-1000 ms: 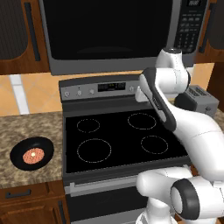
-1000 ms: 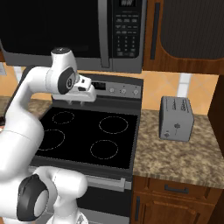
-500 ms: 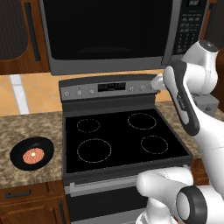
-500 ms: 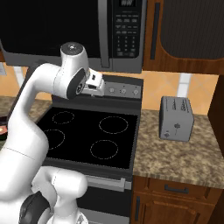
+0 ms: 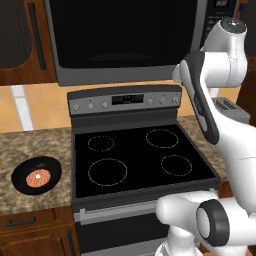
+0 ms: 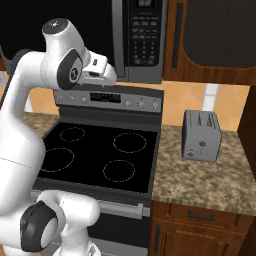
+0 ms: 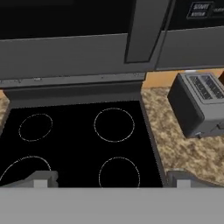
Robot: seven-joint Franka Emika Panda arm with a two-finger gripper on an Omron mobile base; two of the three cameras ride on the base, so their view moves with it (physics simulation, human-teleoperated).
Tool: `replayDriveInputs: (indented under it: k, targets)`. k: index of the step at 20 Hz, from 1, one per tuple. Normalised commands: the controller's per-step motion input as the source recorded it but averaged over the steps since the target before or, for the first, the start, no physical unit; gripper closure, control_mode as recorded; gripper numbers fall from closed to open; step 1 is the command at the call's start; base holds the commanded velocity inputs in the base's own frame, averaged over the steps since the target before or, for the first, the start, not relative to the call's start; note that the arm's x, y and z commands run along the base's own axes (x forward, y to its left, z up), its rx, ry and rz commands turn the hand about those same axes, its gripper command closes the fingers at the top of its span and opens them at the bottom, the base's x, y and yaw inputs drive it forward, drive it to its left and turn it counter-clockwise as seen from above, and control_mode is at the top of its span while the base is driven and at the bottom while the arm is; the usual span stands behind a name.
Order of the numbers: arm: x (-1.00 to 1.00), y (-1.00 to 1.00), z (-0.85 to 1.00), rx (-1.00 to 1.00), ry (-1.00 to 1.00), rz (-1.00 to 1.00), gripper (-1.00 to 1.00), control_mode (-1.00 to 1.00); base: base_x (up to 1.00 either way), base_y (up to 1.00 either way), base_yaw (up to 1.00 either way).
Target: Open the microwave, place the bowl with waffle inside the microwave, then close the microwave door and turn it on.
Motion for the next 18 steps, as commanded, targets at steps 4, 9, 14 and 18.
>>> replayDriveInputs:
  k: [4, 9, 14, 18]
  targets:
    - [0.09, 0.00, 0.49, -0.06, -0.21, -0.14, -1.00, -1.00, 0.00, 0.00, 0.00]
    - [0.08, -0.10, 0.07, 0.00, -0.30, -0.06, -1.00, -1.00, 0.00, 0.00, 0.00]
    - [0.20, -0.39, 0.00, 0.01, -0.28, 0.00, -1.00, -1.00, 0.00, 0.00, 0.00]
    - [0.37, -0.41, 0.00, 0.04, -0.04, 0.00, -1.00, -1.00, 0.00, 0.00, 0.00]
